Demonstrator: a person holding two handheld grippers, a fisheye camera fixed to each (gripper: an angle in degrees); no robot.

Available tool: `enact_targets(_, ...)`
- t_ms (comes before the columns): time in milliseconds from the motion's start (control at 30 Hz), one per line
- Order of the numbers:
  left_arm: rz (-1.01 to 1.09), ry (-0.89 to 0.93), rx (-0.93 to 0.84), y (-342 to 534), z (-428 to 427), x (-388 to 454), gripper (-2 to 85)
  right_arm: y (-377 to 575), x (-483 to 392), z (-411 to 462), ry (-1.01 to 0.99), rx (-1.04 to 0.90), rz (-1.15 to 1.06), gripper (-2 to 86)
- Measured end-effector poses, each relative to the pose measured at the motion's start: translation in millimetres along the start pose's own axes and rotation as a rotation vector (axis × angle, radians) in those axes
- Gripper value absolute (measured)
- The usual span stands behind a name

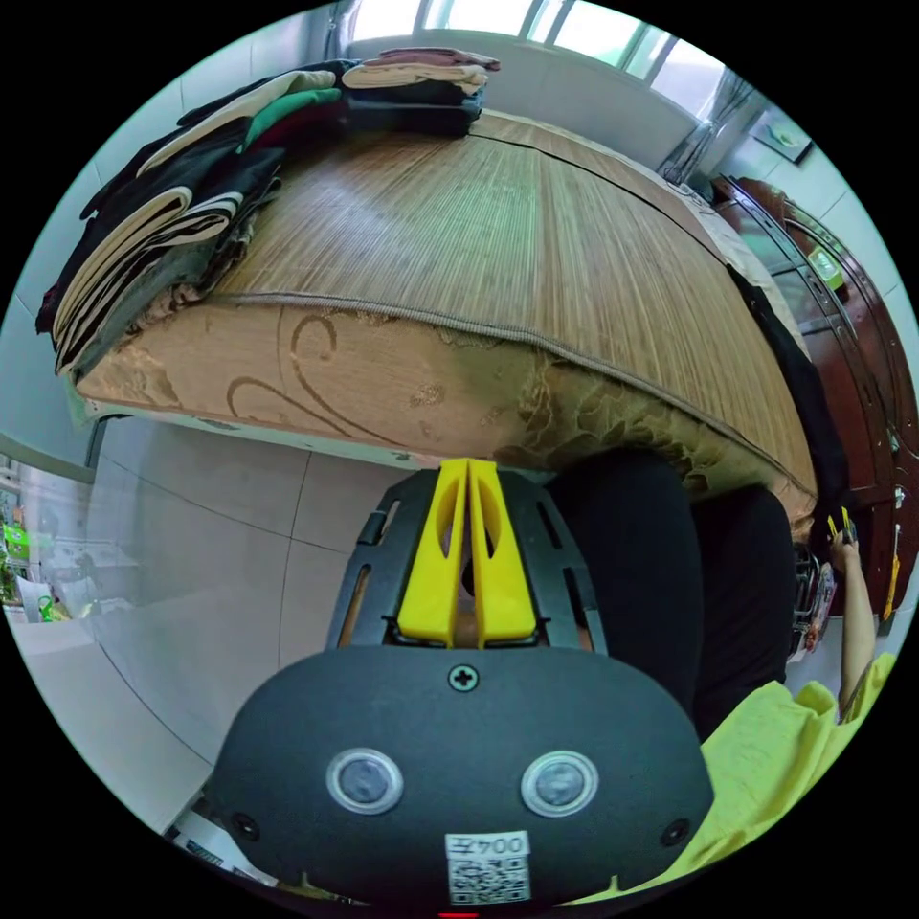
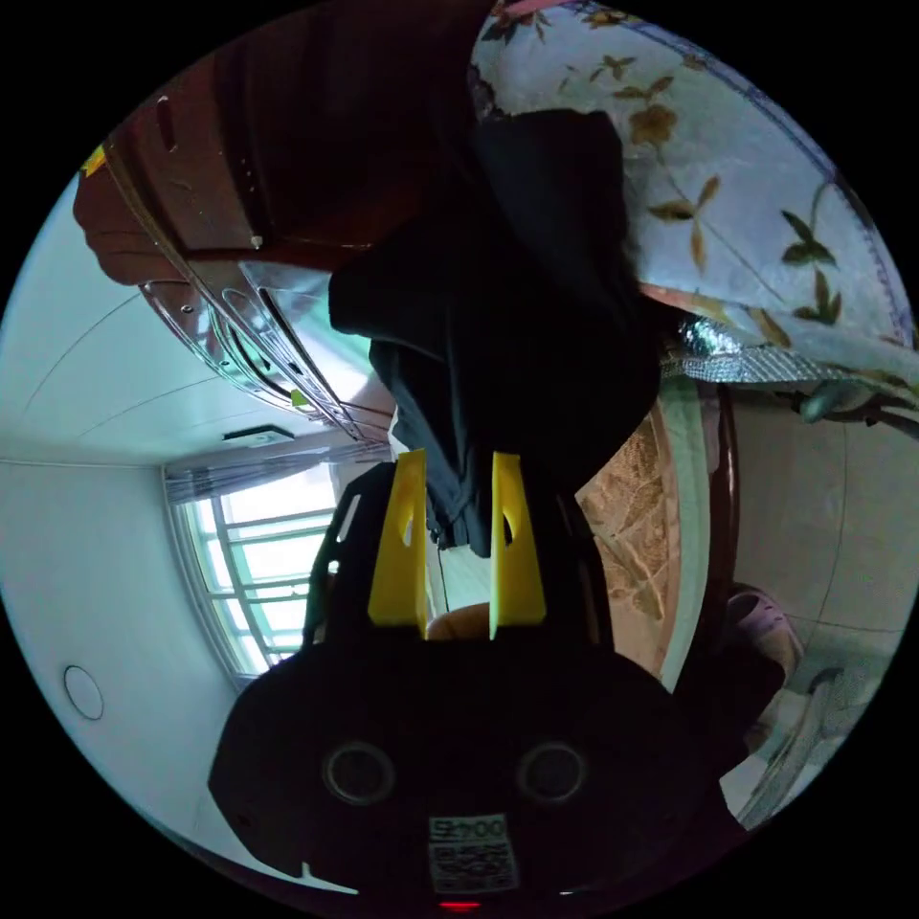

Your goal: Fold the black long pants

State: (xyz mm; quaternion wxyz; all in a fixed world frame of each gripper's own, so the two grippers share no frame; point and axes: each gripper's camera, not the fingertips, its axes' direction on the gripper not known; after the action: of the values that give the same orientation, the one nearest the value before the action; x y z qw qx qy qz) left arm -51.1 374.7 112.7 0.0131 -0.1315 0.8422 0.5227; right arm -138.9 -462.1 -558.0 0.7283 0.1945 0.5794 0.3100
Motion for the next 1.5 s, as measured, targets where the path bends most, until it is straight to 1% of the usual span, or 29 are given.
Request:
enact_targets(167,0.036,0.0,-0.008,-24,13,-15,0.6,-17,-9,-2,-0.082,0.027,-0.077,7.1)
enact_targets(267,0.042,0.011,-0.024,-34,24,-27,0.6,-29,-6,5,0.011,0.009,-0.089,7.1)
enact_targets(333,0.036,0.017,-0.035,-40,30,-38,0.6,-37,0,12,-0.014,-0.011,-0.069,7.9)
enact_targets(400,0.018,0.026,-0.046,-48,35,-55,0.6,-40,-4,17,0.019,-0.014,-0.082,7.4)
enact_targets(500,-0.004,0.033,-0.052,-58,38,-77,0.6,-47,-12,29,0.071,-0.039,-0.064,1.7)
enact_targets(600,-0.015,0.038,-0.046,-70,37,-96,0.6,-46,-35,34,0.154,-0.034,-0.117,-0.2)
enact_targets(667,-0.02,0.048,-0.036,-75,35,-108,0.6,-36,-60,33,0.107,-0.005,-0.212,-0.5)
enact_targets(733,-0.027,0.062,-0.027,-81,33,-119,0.6,-12,-108,34,0.012,0.005,-0.388,-0.8)
enact_targets(767,-0.033,0.074,-0.021,-84,32,-127,0.6,-5,-123,36,-0.005,-0.005,-0.431,-0.8)
enact_targets(833,-0.045,0.1,-0.012,-90,30,-139,0.6,31,-188,50,-0.093,-0.101,-0.616,-0.9)
enact_targets(867,-0.051,0.122,0.0,-94,27,-147,0.6,43,-205,53,-0.123,-0.128,-0.663,-0.9)
enact_targets(933,-0.057,0.153,0.022,-100,21,-159,0.7,104,-278,65,-0.219,-0.246,-0.866,-0.9)
enact_targets(967,-0.057,0.174,0.04,-103,16,-168,0.7,122,-295,67,-0.242,-0.281,-0.923,-0.9)
enact_targets(1033,-0.06,0.206,0.068,-108,9,-183,0.7,204,-349,75,-0.301,-0.414,-1.14,-0.9)
enact_targets(1067,-0.062,0.227,0.083,-110,4,-193,0.7,224,-358,77,-0.307,-0.45,-1.183,-0.9)
enact_targets(1133,-0.072,0.261,0.104,-113,-3,-210,0.6,295,-373,85,-0.341,-0.552,-1.259,-0.9)
enact_targets(1267,-0.113,0.42,0.143,-122,-17,-253,0.9,366,-351,104,-0.411,-0.706,-1.193,-0.8)
enact_targets(1367,-0.124,0.59,0.158,-137,-27,-272,2.2,403,-310,126,-0.425,-0.816,-1.078,-0.8)
enact_targets(1433,-0.121,0.7,0.162,-151,-32,-274,3.8,419,-272,148,-0.423,-0.917,-0.958,-0.7)
enact_targets(1500,-0.118,0.853,0.148,-178,-31,-266,7.0,423,-245,164,-0.449,-0.978,-0.844,-0.7)
